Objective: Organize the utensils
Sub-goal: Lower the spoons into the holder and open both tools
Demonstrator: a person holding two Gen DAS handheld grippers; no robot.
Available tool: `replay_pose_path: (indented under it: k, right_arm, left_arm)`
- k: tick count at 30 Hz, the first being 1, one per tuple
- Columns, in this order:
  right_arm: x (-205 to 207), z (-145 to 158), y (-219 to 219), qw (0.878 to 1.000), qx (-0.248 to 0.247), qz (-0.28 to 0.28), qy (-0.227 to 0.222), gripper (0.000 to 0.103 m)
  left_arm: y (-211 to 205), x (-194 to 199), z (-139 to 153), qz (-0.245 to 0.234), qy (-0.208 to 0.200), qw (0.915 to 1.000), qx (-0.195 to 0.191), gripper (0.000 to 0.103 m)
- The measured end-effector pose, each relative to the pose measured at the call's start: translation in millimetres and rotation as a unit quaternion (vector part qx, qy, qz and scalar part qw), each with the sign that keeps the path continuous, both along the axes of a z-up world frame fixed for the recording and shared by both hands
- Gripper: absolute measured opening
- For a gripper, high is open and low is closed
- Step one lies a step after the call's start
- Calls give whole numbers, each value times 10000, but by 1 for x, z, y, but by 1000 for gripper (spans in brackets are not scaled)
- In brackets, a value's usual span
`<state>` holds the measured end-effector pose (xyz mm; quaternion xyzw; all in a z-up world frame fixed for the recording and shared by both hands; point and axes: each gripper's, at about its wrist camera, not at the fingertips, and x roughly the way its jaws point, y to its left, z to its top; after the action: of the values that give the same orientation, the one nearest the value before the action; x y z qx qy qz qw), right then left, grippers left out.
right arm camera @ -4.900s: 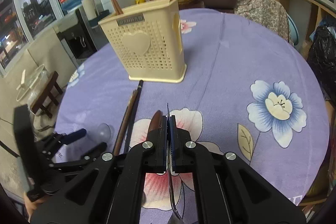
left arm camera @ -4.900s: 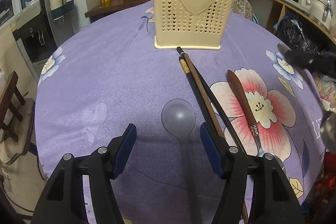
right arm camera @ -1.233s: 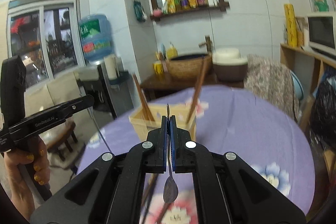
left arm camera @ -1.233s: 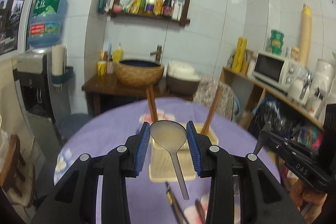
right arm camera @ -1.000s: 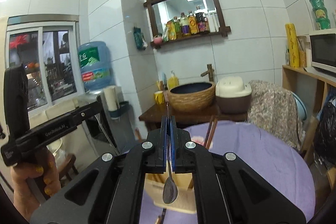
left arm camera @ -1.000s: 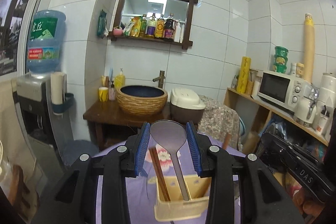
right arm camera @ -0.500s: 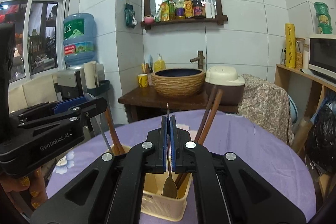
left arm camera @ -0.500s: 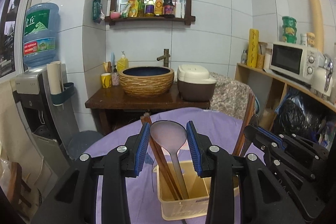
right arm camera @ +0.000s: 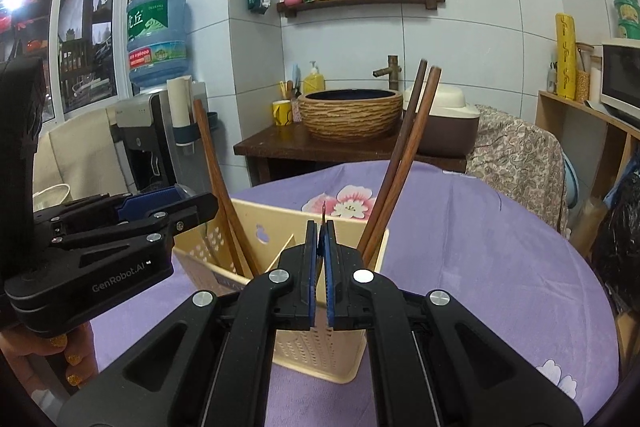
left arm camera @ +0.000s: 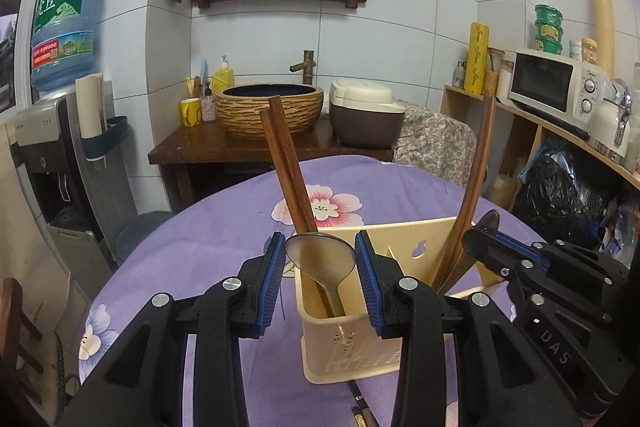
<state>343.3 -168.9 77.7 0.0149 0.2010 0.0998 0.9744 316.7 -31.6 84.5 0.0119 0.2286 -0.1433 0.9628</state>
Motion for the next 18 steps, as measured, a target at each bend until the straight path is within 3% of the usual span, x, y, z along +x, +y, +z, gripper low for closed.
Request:
replay_pose_path:
  k: [5, 7, 8, 9, 13, 18]
  right_arm:
    - [-5, -2, 1, 9999, -82, 45, -86, 6]
    - [-9, -1, 0, 9998, -114, 93, -122, 22]
    - [-12, -1, -1, 9997, -89, 87, -194, 44]
    - [-16, 1, -2, 9996, -65, 49, -286, 56]
    - [-30, 7, -11, 9989, -50, -116, -447, 56]
    - [-60, 15, -23, 9982, 12, -307, -512, 64]
  left_arm:
    - [4, -7, 4, -31, -82, 9999, -112, 37]
    - [8, -13, 9, -42, -160, 9997, -192, 42]
    - [10, -17, 12, -21, -215, 9996, -202, 47]
    - [11, -21, 14, -4, -270, 9994, -211, 52]
    - [24, -44, 20, 190, -506, 9982, -241, 63]
    - [42, -75, 17, 433, -571, 9965, -430, 81]
